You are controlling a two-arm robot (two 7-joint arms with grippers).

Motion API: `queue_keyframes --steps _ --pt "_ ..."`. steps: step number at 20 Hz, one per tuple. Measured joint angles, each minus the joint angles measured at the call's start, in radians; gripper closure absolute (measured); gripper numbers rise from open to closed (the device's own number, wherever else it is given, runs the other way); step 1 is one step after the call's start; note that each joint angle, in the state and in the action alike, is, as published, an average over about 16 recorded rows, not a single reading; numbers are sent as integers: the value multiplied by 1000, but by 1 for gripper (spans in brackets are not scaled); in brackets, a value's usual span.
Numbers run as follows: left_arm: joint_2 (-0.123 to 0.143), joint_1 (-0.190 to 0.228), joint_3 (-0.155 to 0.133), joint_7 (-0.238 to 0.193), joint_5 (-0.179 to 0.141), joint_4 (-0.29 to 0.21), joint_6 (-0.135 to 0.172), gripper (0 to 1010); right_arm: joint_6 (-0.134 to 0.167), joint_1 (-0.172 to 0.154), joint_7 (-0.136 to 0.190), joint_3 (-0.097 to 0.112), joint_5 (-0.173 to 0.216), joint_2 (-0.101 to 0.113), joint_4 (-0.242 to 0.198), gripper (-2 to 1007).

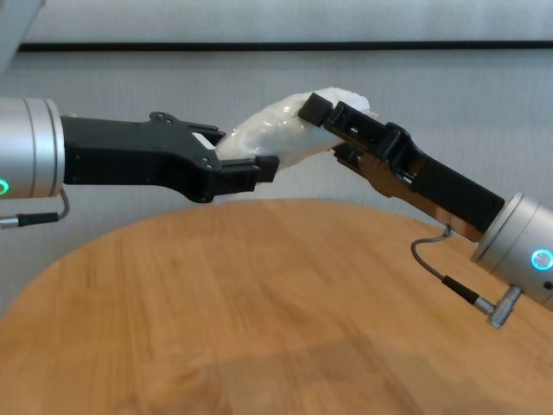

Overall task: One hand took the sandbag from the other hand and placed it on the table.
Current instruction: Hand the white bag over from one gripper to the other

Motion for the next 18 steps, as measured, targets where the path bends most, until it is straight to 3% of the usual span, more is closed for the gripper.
queue_keyframes --steps 18 --pt "0 0 0 0 0 0 0 602 0 0 0 0 0 0 0 462"
